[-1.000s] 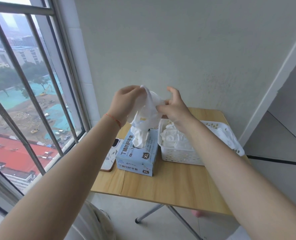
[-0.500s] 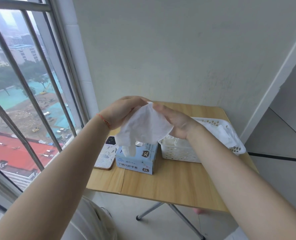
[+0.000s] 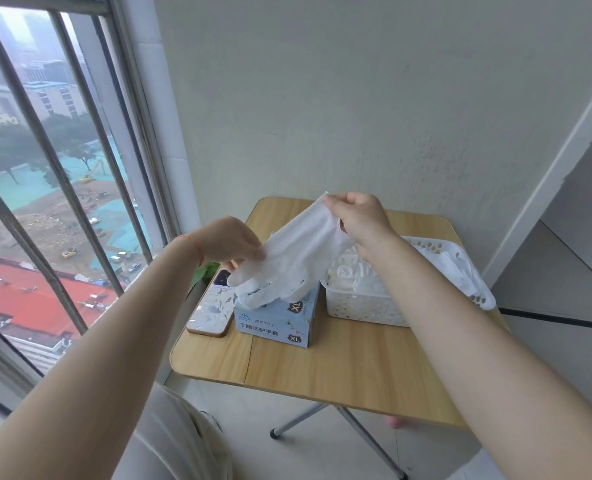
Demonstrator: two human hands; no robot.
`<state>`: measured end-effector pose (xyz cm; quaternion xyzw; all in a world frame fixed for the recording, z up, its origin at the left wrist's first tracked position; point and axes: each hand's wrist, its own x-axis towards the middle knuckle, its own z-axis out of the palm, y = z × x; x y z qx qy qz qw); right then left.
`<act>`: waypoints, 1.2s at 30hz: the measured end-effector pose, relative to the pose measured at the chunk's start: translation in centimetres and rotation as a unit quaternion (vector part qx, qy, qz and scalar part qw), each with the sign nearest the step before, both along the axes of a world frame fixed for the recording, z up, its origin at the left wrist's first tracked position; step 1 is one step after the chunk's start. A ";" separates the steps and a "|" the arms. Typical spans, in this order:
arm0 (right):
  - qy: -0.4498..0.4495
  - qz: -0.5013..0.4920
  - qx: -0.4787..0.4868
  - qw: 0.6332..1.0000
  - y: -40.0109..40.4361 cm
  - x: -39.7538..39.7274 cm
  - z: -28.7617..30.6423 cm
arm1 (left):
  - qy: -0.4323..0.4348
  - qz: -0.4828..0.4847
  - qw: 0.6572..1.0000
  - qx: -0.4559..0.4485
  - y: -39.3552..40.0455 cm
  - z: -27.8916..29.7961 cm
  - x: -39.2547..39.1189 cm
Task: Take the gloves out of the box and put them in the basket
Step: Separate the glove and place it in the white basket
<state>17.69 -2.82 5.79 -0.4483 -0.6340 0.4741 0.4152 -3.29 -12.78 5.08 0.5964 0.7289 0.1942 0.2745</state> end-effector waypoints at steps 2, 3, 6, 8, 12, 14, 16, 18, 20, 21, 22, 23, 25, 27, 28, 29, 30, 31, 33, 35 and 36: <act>-0.027 0.030 0.067 0.997 -0.5 -0.5 1.0 | 0.033 -0.046 0.998 -0.009 0.3 0.4 -0.1; -0.038 0.053 0.095 0.993 -0.9 -0.8 1.5 | 0.016 -0.058 0.998 0.032 0.4 0.8 0.2; -0.055 0.130 0.153 0.978 -1.9 -1.4 3.1 | -0.225 -0.063 0.965 0.121 0.5 1.8 1.8; -0.073 0.146 0.181 0.970 -2.2 -1.7 4.0 | -0.289 -0.078 0.946 0.125 0.7 2.2 2.6; -0.154 0.057 0.219 0.962 -1.5 -1.5 4.5 | -0.384 -0.075 0.918 0.064 0.3 2.2 3.3; -0.165 0.013 0.205 0.965 -1.0 -1.1 3.9 | -0.387 -0.084 0.918 0.014 0.0 1.5 3.1; -0.171 -0.010 0.198 0.965 -0.9 -0.8 3.2 | -0.362 -0.084 0.928 -0.027 -0.1 0.3 2.6; -0.193 -0.023 0.214 0.957 -0.9 -0.5 2.4 | -0.370 -0.073 0.924 -0.067 -0.3 -0.7 2.3; -0.228 -0.038 0.238 0.943 -0.7 0.0 1.6 | -0.398 -0.065 0.911 -0.085 -0.4 -1.5 2.1; -0.243 -0.047 0.244 0.938 -0.5 0.3 1.3 | -0.403 -0.055 0.909 -0.090 -0.4 -1.8 1.9; -0.255 -0.054 0.243 0.934 -0.1 0.7 1.0 | -0.401 -0.033 0.911 -0.090 -0.2 -2.1 1.6; -0.266 -0.063 0.237 0.932 0.3 1.1 0.7 | -0.394 -0.005 0.915 -0.084 0.0 -2.3 1.5; -0.293 -0.078 0.216 0.928 1.1 1.9 0.3 | -0.382 0.057 0.920 -0.061 0.7 -2.6 1.6; -0.332 -0.091 0.192 0.919 1.9 3.2 -0.1 | -0.356 0.110 0.928 -0.027 1.8 -2.4 2.3; -0.352 -0.094 0.179 0.914 2.3 3.9 -0.3 | -0.339 0.120 0.933 -0.016 2.6 -2.2 2.7; -0.369 -0.092 0.165 0.910 2.4 4.3 -0.5 | -0.325 0.120 0.938 -0.010 3.1 -2.1 2.8; -0.379 -0.094 0.146 0.909 2.8 5.4 -0.6 | -0.313 0.110 0.943 -0.016 4.1 -1.9 3.8; -0.385 -0.095 0.127 0.909 3.2 6.3 -0.7 | -0.305 0.098 0.947 -0.018 4.9 -1.5 4.7; -0.395 -0.089 0.081 0.911 4.1 8.2 -1.0 | -0.281 0.091 0.955 -0.014 6.3 -0.7 6.2; -0.395 -0.089 0.036 0.913 5.1 10.5 -1.2 | -0.245 0.075 0.966 -0.026 8.2 0.2 7.7; -0.391 -0.093 0.014 0.916 5.6 11.6 -1.5 | -0.194 0.054 0.979 -0.034 9.3 0.7 8.4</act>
